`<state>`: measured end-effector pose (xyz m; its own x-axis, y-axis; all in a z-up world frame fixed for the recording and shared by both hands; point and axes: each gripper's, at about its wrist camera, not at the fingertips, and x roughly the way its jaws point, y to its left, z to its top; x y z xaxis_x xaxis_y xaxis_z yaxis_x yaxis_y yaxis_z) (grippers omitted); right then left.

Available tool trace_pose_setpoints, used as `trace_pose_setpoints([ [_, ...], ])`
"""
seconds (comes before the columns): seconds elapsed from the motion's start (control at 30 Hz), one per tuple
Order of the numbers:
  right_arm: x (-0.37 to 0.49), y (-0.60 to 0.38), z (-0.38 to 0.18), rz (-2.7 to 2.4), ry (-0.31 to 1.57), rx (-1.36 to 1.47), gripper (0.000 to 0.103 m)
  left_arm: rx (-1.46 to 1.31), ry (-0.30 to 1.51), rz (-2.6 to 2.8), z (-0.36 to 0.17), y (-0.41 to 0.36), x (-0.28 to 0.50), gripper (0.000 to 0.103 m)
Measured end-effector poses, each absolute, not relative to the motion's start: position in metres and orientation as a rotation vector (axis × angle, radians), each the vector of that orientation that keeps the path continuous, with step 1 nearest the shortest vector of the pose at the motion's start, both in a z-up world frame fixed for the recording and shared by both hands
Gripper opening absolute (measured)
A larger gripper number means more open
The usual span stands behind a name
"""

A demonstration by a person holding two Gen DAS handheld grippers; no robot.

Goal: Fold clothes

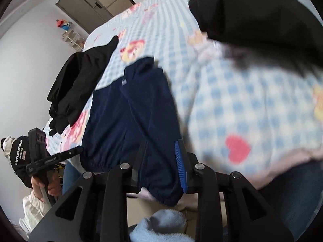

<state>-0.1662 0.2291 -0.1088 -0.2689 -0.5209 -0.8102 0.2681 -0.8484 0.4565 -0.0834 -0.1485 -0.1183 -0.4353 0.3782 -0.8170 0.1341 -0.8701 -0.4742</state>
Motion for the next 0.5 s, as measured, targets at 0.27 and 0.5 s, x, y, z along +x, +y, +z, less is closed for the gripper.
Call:
trace_pose_setpoints([
  [0.27, -0.230, 0.195, -0.110, -2.132, -0.212, 1.467, 0.034, -1.586, -0.711, 2.520, -0.120, -0.164, -0.172, 0.050],
  [0.5, -0.282, 0.161, -0.149, -2.069, -0.196, 1.537, 0.040, -1.530, -0.655, 2.611, -0.115, -0.168, -0.204, 0.032],
])
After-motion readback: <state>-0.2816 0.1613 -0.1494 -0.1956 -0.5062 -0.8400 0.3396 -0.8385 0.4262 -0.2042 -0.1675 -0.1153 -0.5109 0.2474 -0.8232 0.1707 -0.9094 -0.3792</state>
